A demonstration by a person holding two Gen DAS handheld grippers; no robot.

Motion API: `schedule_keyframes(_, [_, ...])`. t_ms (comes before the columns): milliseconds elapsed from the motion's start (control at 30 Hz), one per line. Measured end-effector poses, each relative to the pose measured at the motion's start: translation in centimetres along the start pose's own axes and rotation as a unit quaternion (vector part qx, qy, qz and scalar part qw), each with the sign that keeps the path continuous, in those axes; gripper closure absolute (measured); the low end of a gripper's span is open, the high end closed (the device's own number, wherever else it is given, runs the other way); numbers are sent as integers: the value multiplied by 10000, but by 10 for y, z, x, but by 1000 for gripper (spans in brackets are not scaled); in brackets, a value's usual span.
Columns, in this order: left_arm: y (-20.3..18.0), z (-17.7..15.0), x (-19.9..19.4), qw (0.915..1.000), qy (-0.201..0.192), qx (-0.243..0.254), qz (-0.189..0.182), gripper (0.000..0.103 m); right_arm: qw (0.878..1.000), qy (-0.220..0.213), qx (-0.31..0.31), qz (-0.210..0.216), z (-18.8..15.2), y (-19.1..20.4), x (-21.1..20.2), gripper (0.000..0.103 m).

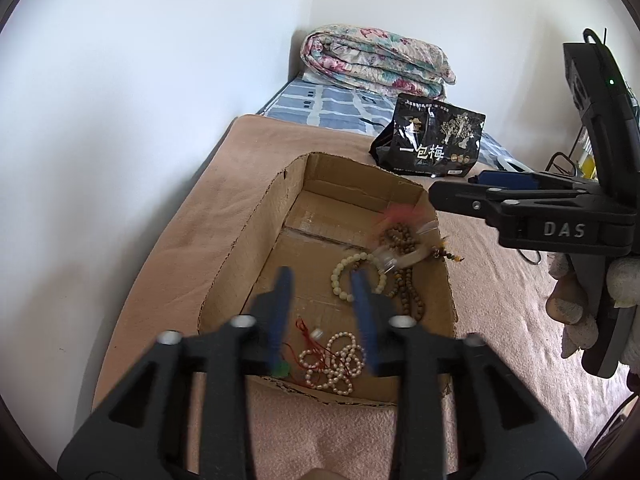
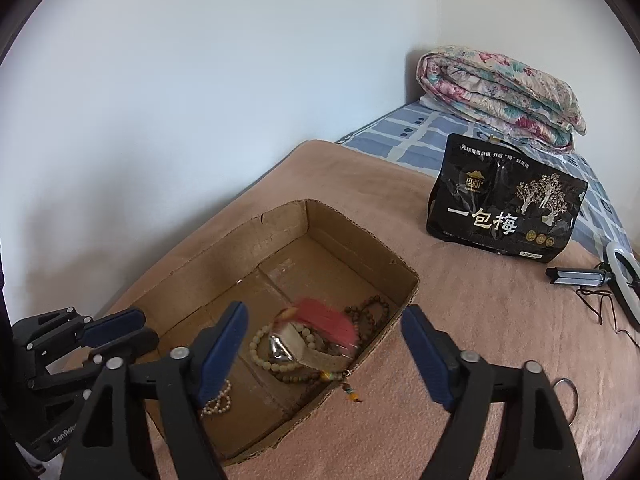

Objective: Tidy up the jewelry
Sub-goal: 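Open the left tool over the box while the right tool drops the watch inside, then move the left tool to the second pearl earring while the right tool approaches the blue bangle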

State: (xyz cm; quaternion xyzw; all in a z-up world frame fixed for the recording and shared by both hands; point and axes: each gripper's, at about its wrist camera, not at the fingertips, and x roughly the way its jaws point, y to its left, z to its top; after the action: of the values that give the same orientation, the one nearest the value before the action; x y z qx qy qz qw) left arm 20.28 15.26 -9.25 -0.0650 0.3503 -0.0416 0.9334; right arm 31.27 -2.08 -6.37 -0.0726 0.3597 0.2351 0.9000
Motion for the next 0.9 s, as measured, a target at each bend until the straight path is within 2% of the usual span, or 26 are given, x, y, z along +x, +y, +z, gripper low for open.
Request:
schedule_keyframes(200, [3,-1,0,10000,23,-64,25,57,9998,-82,-142,-141,4,5,-6,6])
schedule_keyframes(600, [0,-3,-4,10000,22,-85,24,57,9992,-152,-284,-235,1,10,-19,3])
schedule_keyframes(900, [-16,-2,-9,9999,-5,-54,-84,57,9988,-186,-191,-420,-12,-13,-35,1])
